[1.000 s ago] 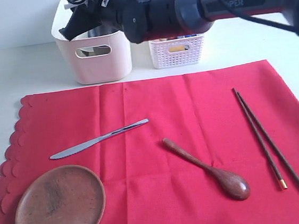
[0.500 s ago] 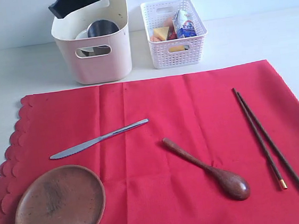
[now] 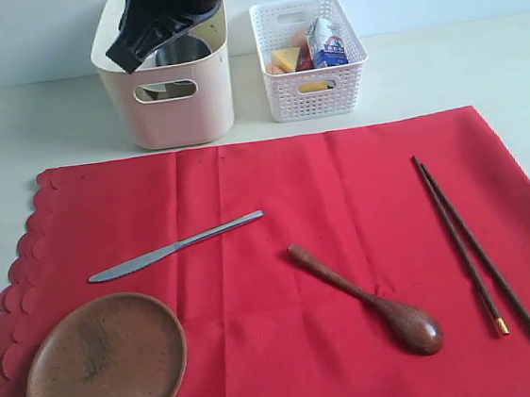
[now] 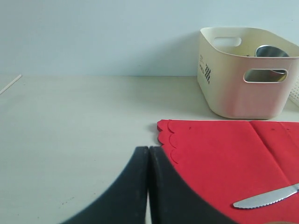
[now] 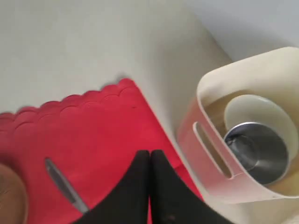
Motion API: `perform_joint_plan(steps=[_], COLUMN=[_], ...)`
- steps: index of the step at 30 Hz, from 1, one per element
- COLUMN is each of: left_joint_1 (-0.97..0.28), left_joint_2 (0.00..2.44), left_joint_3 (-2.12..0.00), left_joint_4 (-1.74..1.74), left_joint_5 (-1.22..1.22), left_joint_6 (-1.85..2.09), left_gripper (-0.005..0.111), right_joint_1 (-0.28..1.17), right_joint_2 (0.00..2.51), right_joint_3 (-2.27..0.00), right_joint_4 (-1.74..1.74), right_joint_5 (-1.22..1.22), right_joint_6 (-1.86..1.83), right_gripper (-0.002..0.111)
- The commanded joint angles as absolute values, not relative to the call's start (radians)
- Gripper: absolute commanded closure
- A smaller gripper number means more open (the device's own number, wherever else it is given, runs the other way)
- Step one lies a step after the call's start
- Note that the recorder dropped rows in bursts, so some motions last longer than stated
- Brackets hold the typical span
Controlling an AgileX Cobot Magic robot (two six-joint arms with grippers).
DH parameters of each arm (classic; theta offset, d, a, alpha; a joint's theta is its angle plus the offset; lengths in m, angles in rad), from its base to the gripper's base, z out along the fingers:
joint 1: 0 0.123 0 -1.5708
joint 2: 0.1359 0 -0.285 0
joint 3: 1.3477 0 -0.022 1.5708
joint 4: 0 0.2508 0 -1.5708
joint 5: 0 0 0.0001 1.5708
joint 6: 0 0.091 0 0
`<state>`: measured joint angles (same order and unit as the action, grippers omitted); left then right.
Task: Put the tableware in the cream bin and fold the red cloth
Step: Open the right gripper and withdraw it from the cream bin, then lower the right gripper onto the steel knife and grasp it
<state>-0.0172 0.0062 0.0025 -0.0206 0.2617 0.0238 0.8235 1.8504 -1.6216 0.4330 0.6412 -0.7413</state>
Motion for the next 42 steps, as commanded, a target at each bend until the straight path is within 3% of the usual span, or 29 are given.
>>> perform_joint_plan(steps=[1, 16, 21, 31, 35, 40, 42], left_joint_1=[-0.022, -0.022, -0.022, -0.022, -0.022, -0.022, -0.022], left_joint_2=[0.000, 0.000, 0.000, 0.000, 0.000, 0.000, 0.000], left_joint_3=[0.000, 0.000, 0.000, 0.000, 0.000, 0.000, 0.000], left_joint_4=[-0.020, -0.020, -0.020, -0.020, -0.020, -0.020, -0.020], left_joint_5=[0.256, 0.256, 0.256, 0.256, 0.256, 0.256, 0.256], left_joint_6=[0.022, 0.022, 0.022, 0.022, 0.022, 0.022, 0.022], left_gripper=[0.104, 0.104, 0.104, 0.104, 0.104, 0.104, 0.104], right_joint_1=[0.825, 0.855, 0.861, 0.861, 0.880, 0.931, 0.943], right_joint_2=[1.829, 1.847, 1.966, 2.120, 2.135, 2.160, 2.178], right_joint_3=[-1.621, -1.444, -1.442, -1.446, -1.446, -1.450, -1.452], right_joint_4=[0.497, 0.588, 0.610, 0.565, 0.513, 0.433, 0.428], right_joint_5=[0.752, 0.836, 0.839, 0.586, 0.524, 0.493, 0.496], right_joint_6=[-0.831, -1.076, -1.076, -1.177, -1.117, -1.116, -1.116], right_gripper=[0.108, 0.108, 0.108, 0.108, 0.096, 0.068, 0.065])
